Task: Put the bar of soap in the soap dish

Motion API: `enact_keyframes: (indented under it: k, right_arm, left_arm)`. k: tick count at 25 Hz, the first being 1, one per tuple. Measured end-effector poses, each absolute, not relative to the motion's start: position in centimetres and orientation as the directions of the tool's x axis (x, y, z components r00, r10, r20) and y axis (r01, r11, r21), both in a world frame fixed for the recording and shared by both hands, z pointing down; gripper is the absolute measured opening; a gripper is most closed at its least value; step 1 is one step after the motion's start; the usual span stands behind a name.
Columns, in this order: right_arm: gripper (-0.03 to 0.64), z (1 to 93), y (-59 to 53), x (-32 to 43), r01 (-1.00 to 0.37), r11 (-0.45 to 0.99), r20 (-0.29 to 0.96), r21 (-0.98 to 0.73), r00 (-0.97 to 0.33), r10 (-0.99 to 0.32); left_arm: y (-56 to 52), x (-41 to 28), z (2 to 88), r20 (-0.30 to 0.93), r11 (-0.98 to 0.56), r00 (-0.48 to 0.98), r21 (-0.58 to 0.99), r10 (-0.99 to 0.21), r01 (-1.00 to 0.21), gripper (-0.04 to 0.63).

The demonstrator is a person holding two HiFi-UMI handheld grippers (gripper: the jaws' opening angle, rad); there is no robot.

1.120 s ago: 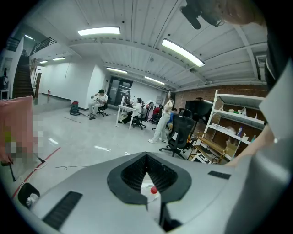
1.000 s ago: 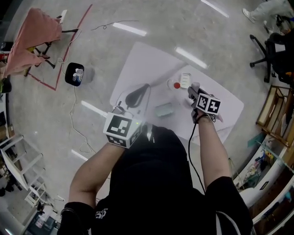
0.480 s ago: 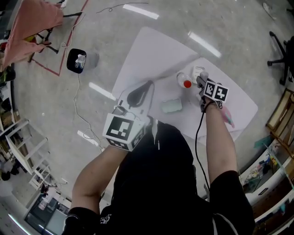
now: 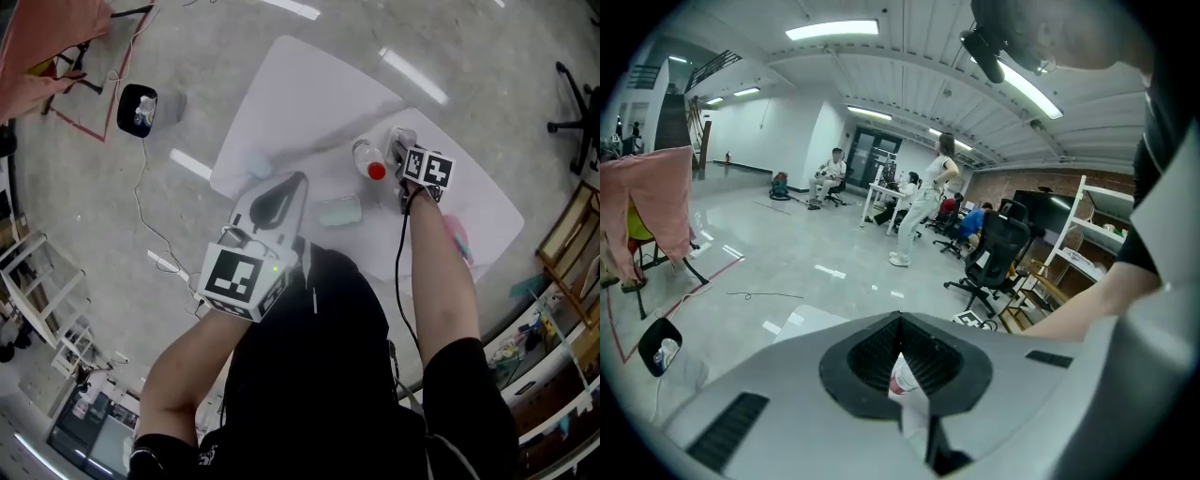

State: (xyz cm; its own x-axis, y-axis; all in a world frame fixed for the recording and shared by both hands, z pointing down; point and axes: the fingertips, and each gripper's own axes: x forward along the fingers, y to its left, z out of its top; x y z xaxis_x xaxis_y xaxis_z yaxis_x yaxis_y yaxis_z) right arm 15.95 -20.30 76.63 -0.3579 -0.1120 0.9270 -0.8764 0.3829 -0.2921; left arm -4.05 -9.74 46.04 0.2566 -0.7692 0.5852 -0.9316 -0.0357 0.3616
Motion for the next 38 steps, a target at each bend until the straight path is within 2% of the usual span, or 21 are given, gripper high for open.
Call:
enact_keyframes:
  k: [9,32,34,38]
  right_arm:
    - [0.212,78.0,-20.1,16.6,-0.904,0.298,0.937,-0.305,-0.340,-0.072]
    - [0.213,77.1,-19.7,16.2,-0.898,0.326,0.942,-0.296,-0.331,-0.059]
    - [0.180,77.1,-19.8,16.3,-0.893,0.346,0.943,-0.286,-0.326,-0.062]
    - [0.173,76.8,-20.3,16.3,-0.895,0.365,0.948,-0.256,-0.307,-0.089]
  left_arm:
    - [-8.3,-5.7,45.9,0.603,0.031,0.196,0.344,-0.773,-0.938,0.008]
    - [-7.6,-6.2,46.0,0.616,0.099,0.147,0.347,-0.774,-0.933,0.008]
    - [-8.0,-6.1,45.9,0.613,0.097,0.150,0.352,-0.776,-0.931,0.009]
    - [-8.2,-5.8,46.2,0.615,0.090,0.164,0.360,-0.772,-0.928,0.008]
